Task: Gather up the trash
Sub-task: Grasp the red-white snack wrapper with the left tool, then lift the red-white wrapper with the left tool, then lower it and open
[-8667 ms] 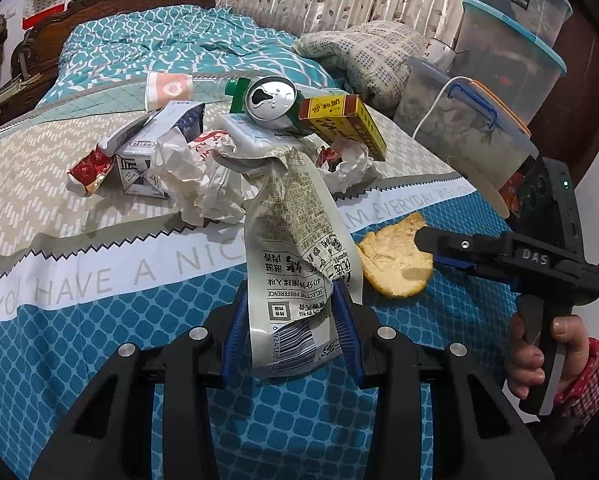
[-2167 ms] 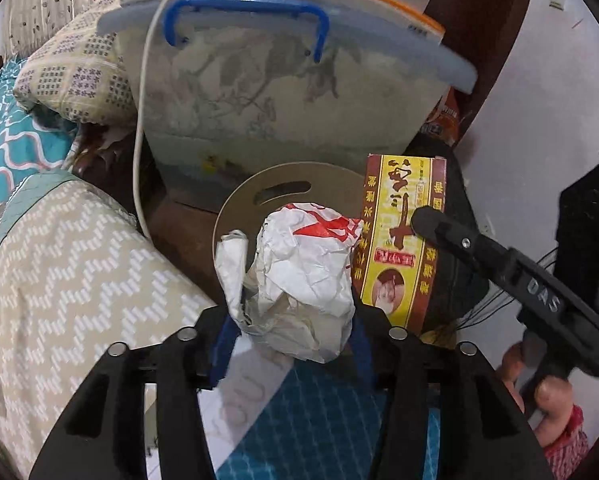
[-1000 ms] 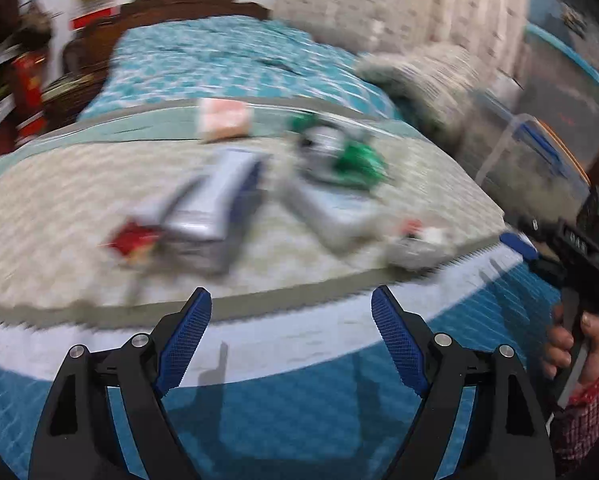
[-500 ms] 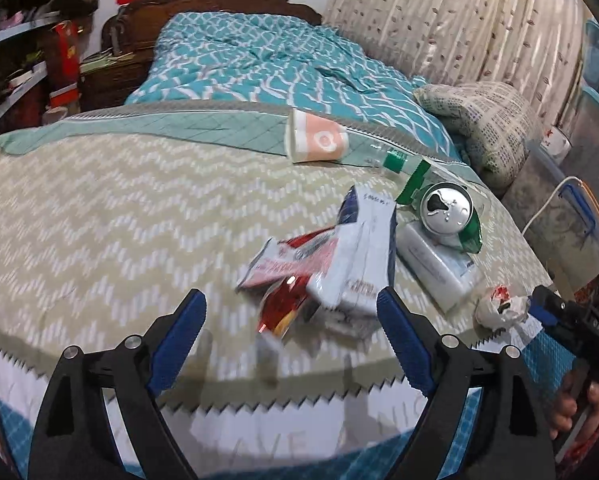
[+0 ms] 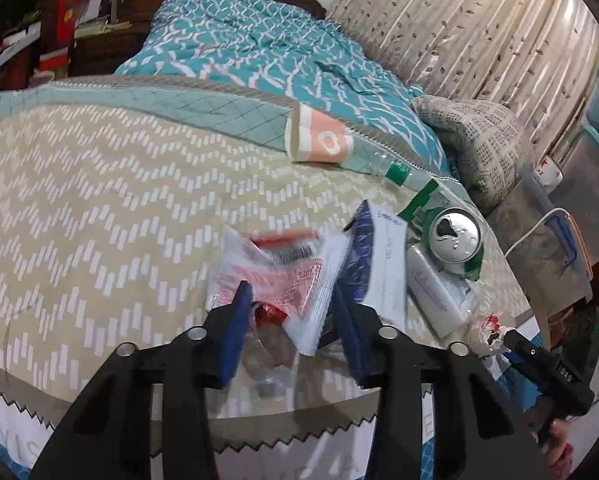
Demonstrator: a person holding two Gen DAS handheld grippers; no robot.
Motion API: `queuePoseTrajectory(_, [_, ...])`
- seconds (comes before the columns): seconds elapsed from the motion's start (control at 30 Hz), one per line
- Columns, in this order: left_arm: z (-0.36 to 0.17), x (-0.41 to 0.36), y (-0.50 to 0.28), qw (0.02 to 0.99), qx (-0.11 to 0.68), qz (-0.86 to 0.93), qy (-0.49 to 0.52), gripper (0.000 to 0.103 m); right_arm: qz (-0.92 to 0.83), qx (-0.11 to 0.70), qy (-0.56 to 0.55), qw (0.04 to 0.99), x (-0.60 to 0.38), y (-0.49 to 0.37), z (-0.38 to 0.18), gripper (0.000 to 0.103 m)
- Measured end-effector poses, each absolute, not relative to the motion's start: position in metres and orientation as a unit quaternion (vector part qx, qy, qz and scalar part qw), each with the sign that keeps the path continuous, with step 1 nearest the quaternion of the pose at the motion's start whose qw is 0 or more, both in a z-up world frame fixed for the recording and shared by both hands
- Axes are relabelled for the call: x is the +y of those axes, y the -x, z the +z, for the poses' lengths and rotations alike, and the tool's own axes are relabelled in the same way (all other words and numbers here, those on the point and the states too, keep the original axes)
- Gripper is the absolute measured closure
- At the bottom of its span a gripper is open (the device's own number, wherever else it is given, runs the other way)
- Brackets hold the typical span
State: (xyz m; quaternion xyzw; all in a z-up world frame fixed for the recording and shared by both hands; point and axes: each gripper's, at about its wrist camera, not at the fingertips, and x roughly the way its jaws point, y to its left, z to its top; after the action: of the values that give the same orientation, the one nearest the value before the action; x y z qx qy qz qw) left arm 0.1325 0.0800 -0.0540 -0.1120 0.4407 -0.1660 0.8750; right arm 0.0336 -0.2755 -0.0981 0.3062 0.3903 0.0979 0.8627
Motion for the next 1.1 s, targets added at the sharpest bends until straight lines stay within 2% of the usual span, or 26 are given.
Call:
queuePoseTrajectory(0.03, [-0.055,0.082,-0.132,0.875,0.441,-0.164,0.114,0.071,0.099,0.391,-0.305,0.863,-0.275,-0.034,-0.098,0.036])
queuePoseTrajectory(0.1, [-0.055,0.085,-0.129,0.876,0.439,-0.163,0.116,0.092,0.101,0.39,-0.3,0.865,-0.272,-0.034,-0.098,0.036])
queuePoseTrajectory(0.43, [-0.041,0.101,-0.063,0.879,0.422,-0.18,0.13,0.093,0.105,0.379,-0.324,0.86,-0.28,-0.031,-0.102,0.036])
queuePoseTrajectory(0.7, [-0.008,0.095,0.009,0.89,0.391,-0.216,0.092,0.093,0.115,0.369,-0.334,0.859,-0.283,-0.027,-0.101,0.036])
queuePoseTrajectory(0.9, [-0.012,0.074,0.016,0.85,0.42,-0.292,0.129,0.093,0.119,0.36,-0.329,0.865,-0.281,-0.023,-0.099,0.036])
queuePoseTrajectory(1.1, [-0.03,0.051,0.012,0.842,0.446,-0.285,0.105,0.089,0.12,0.352,-0.334,0.866,-0.285,-0.019,-0.098,0.036])
